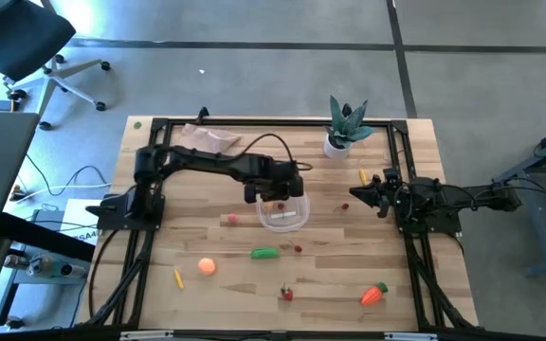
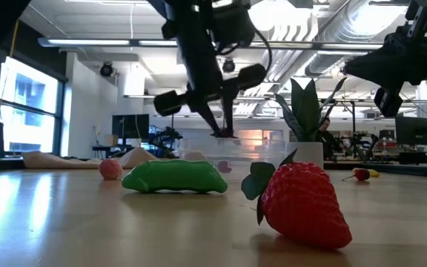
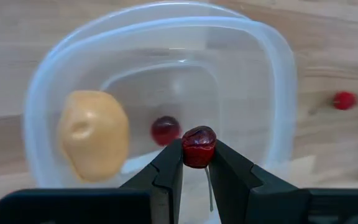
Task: Pick and placing Produce into tupperware
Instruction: Put the red cherry into the transparent bin
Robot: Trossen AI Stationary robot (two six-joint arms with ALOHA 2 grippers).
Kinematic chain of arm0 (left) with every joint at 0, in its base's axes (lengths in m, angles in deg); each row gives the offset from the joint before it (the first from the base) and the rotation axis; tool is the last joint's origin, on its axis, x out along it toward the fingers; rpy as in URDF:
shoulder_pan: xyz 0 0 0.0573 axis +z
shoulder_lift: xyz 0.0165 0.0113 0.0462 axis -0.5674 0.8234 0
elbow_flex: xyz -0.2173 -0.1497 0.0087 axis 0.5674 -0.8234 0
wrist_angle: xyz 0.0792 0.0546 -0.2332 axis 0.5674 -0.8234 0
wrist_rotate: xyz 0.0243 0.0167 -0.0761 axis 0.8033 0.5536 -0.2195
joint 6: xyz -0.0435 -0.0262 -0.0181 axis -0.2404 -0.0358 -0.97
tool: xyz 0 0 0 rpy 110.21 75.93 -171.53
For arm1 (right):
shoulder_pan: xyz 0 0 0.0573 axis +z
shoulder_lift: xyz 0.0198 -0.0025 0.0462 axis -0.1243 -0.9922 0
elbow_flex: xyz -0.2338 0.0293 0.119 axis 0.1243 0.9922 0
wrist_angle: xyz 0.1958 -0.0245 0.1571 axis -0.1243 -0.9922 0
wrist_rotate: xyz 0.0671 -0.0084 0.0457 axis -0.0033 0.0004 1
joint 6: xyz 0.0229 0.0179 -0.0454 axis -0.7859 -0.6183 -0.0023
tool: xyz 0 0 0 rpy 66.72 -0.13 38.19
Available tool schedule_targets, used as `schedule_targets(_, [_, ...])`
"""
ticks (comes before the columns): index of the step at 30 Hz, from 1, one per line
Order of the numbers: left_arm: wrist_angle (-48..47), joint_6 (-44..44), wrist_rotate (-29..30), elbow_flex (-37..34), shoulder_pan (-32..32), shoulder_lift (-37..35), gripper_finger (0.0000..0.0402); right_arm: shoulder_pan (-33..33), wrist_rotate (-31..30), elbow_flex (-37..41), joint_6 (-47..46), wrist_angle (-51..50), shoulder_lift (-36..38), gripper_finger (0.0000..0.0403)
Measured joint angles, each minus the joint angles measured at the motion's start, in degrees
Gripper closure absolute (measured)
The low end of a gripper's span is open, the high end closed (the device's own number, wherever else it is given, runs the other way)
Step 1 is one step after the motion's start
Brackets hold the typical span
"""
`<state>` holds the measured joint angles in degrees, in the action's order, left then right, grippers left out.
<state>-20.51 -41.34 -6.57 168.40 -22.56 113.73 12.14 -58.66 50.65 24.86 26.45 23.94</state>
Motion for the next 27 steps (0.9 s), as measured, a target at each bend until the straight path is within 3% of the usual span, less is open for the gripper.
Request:
schedule_targets(8, [-1.90,-0.02,-0.01,1.21,0.00,3.67,0.0339,0.00,0.02,0.00,-0.01,-0.01,-0.18,0.0366])
schedule_targets(27, [-1.32,-0.04,2.04,1.21,-0.04,3.96,0.0339,0.00,0.02,0.00,-0.01,-0.01,-0.18,0.0366])
